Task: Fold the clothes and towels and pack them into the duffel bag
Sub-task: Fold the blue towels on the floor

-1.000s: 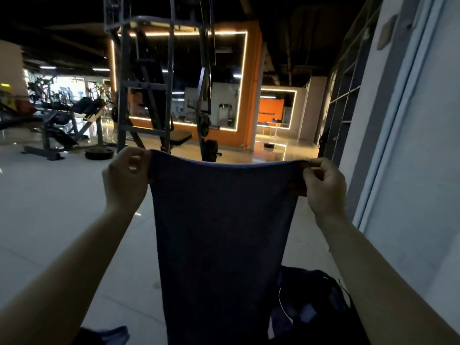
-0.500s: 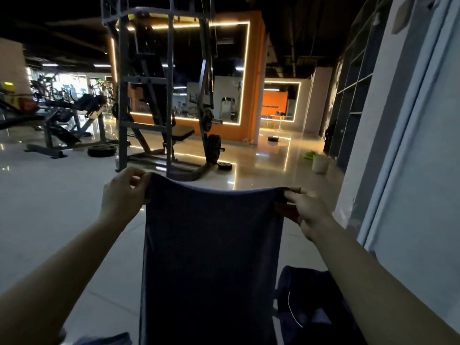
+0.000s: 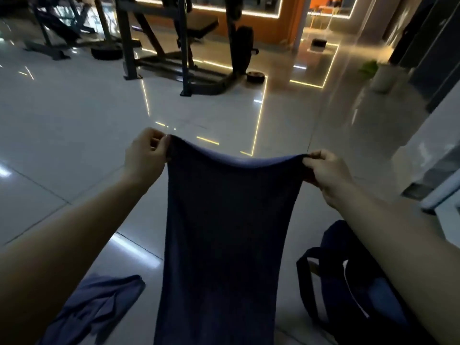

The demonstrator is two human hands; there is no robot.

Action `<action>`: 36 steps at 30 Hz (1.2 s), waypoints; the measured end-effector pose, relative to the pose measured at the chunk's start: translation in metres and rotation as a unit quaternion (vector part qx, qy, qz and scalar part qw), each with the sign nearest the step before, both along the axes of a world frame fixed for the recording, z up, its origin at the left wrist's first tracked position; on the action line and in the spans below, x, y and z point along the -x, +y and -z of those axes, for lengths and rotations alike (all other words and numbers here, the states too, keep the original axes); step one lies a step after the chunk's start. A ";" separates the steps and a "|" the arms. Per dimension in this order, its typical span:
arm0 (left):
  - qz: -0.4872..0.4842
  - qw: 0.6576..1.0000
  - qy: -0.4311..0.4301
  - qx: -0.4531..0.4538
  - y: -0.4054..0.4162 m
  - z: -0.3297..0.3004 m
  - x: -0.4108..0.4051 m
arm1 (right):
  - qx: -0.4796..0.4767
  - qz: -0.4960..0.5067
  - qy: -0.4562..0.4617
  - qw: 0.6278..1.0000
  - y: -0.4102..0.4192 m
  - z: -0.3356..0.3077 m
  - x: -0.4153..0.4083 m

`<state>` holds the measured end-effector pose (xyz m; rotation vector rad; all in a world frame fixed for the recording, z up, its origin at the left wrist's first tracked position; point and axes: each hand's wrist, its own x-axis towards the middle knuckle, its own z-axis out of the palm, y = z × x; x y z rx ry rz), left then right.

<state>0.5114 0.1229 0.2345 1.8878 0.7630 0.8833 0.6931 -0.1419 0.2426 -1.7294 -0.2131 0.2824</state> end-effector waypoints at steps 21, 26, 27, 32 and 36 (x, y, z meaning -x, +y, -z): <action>0.126 0.976 0.176 -0.015 0.035 0.203 0.019 | 0.052 -0.055 0.116 0.990 -0.002 0.223 0.000; 0.218 0.911 0.348 -0.037 0.023 0.288 0.072 | 0.298 -0.178 0.089 0.934 -0.031 0.299 0.029; 0.227 0.892 0.390 -0.032 0.016 0.297 0.078 | 0.334 -0.205 0.085 0.916 -0.034 0.308 0.036; 0.201 0.851 0.485 0.010 -0.009 0.321 0.080 | 0.414 -0.289 -0.004 0.863 -0.032 0.336 0.053; 0.192 0.837 0.513 -0.004 -0.011 0.325 0.077 | 0.418 -0.313 -0.042 0.852 -0.029 0.346 0.053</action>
